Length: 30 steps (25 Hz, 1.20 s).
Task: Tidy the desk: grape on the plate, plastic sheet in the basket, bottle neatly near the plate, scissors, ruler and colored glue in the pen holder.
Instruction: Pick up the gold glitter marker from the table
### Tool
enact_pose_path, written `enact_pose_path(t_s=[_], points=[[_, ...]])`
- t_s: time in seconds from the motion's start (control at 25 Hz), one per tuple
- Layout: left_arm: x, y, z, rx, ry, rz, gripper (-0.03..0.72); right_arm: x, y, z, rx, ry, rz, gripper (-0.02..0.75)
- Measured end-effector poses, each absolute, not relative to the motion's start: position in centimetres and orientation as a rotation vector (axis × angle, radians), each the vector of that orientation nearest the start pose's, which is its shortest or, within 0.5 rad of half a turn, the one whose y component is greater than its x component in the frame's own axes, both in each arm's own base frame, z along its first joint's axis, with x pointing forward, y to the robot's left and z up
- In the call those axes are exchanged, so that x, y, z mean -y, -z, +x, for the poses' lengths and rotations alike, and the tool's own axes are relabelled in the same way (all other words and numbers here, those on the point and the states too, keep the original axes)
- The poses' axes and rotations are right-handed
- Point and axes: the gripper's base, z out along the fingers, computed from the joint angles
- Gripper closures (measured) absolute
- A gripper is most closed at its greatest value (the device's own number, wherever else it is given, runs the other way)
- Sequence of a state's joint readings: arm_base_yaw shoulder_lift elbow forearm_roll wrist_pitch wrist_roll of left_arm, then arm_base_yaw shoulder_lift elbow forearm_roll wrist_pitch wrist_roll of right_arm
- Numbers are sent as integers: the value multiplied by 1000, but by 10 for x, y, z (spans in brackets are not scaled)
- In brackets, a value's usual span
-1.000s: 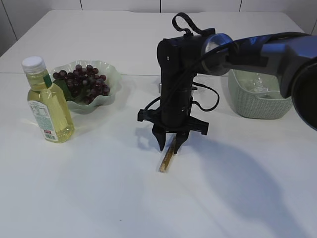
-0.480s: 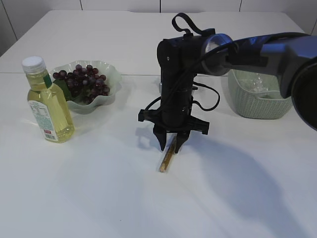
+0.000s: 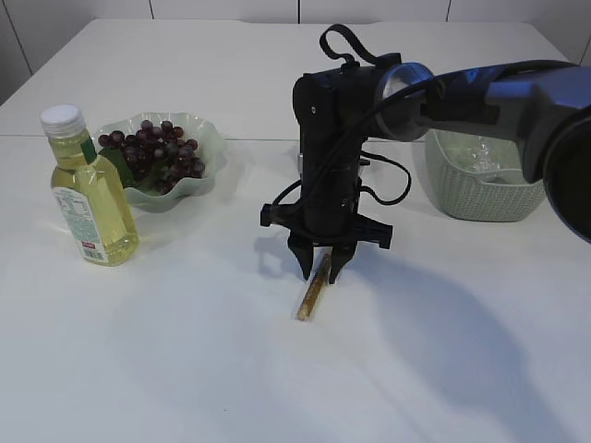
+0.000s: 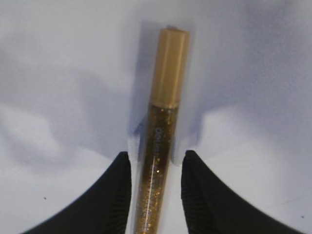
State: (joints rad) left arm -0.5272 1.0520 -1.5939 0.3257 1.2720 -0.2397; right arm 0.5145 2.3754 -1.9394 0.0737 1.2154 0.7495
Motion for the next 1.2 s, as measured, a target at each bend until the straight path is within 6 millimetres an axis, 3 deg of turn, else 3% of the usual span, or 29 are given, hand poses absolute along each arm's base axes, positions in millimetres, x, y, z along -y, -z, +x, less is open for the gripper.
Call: enact_pose_path(t_s=[0.28, 1.2], points=[[53, -502, 147, -2151, 45, 246, 272, -238, -135, 410, -3147, -91, 410, 497], [54, -502, 146, -2152, 50, 247, 272, -238, -135, 410, -3143, -79, 404, 498]])
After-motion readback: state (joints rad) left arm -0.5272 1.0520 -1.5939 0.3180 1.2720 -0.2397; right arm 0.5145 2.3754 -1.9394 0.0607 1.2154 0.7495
